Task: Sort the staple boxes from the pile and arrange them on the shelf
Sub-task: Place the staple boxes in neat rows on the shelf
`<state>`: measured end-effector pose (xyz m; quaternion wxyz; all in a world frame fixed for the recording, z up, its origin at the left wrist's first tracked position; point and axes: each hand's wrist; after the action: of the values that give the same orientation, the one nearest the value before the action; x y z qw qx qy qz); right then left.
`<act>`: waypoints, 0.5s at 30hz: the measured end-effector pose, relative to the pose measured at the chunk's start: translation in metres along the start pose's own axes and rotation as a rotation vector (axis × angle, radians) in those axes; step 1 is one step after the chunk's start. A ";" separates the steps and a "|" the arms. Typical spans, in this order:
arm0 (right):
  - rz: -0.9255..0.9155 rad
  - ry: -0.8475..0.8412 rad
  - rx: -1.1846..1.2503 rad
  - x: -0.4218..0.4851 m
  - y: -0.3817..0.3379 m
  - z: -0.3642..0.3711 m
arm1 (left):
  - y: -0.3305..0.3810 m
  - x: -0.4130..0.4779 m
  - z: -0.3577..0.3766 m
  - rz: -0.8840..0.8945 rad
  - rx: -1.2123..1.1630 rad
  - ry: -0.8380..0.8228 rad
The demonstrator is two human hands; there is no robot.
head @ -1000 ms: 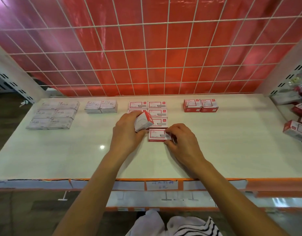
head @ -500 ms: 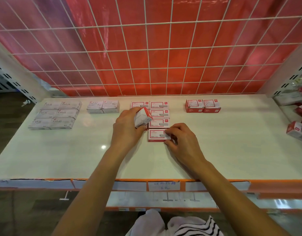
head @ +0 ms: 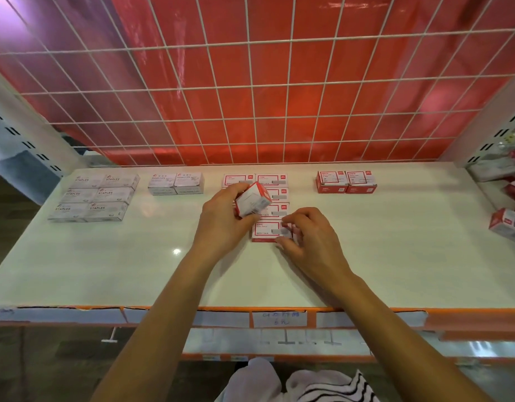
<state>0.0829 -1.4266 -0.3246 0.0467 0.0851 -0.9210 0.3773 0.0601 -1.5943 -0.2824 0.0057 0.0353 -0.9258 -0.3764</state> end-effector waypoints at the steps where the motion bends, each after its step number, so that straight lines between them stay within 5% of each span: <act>1: 0.010 0.015 0.033 0.001 -0.002 -0.003 | 0.001 0.000 -0.001 -0.020 -0.043 -0.025; 12: 0.063 0.024 0.386 0.006 -0.011 -0.031 | 0.022 0.000 0.014 -0.151 -0.768 -0.353; 15: 0.064 0.042 0.413 0.005 -0.009 -0.033 | 0.024 0.002 0.023 -0.197 -0.804 -0.380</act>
<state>0.0801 -1.4101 -0.2938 0.0353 0.0557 -0.8251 0.5611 0.0562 -1.5613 -0.2819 -0.1867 0.0486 -0.6828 -0.7046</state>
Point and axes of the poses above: each hand's wrist, its own x-axis towards the middle knuckle, its own z-axis out of the palm, y = z × x, and after that the axes turned 3 degrees about x, right-handed
